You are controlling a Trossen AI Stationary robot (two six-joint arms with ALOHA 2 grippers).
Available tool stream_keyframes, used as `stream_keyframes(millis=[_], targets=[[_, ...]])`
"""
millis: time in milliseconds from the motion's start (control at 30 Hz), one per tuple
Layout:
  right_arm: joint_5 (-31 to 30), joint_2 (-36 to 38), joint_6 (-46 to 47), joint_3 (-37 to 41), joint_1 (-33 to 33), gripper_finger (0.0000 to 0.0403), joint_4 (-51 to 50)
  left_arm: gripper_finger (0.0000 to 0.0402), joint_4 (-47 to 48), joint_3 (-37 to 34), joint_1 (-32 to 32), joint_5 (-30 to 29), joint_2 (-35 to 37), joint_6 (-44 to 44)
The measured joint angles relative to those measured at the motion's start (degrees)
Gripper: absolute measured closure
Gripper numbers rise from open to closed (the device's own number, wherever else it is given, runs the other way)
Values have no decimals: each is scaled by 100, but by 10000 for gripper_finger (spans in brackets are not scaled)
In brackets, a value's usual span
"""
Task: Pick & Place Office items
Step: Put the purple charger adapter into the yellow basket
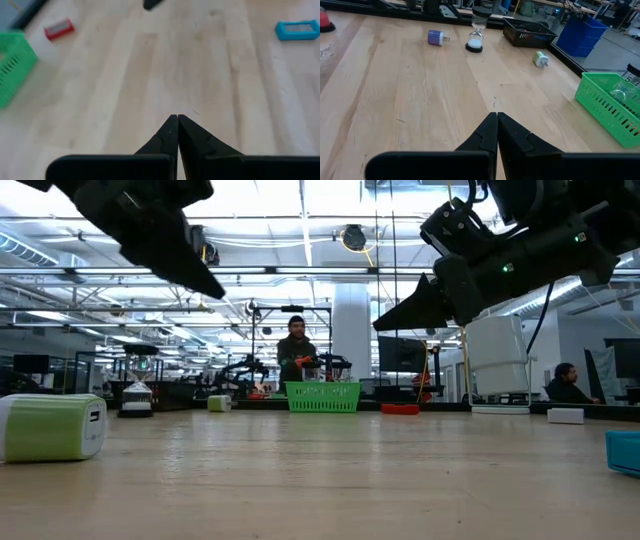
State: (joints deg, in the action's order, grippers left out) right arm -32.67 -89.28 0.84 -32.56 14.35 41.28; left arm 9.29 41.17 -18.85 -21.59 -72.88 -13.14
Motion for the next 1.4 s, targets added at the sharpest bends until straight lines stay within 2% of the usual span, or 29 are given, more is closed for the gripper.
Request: stream_keyframes(millis=[133,433,533,633,767,967,1167,1267,1400], targets=[[0,0,0,0,0,399,15,346,300,0,-187,-4,0,-728],[-1,1,2,0,0,399,26,211,1621,0,-499,-47,0,-2045],[0,1,2,0,0,399,26,182,2094,-2,-633,-33,0,-2555],[0,0,2,0,0,399,26,169,2410,-2,-802,130,0,-2824],[0,-1,2,0,0,399,26,180,2667,-2,-988,519,2,-3105],[0,-1,2,0,0,399,26,259,3474,135,-1193,800,2,-3410],[0,0,2,0,0,399,26,341,4282,715,-1240,359,4,-4101],[0,0,4,0,0,399,25,348,4307,838,-1240,450,8,-4397],[0,1,4,0,0,399,2,315,4352,798,-1245,709,7,-5021]])
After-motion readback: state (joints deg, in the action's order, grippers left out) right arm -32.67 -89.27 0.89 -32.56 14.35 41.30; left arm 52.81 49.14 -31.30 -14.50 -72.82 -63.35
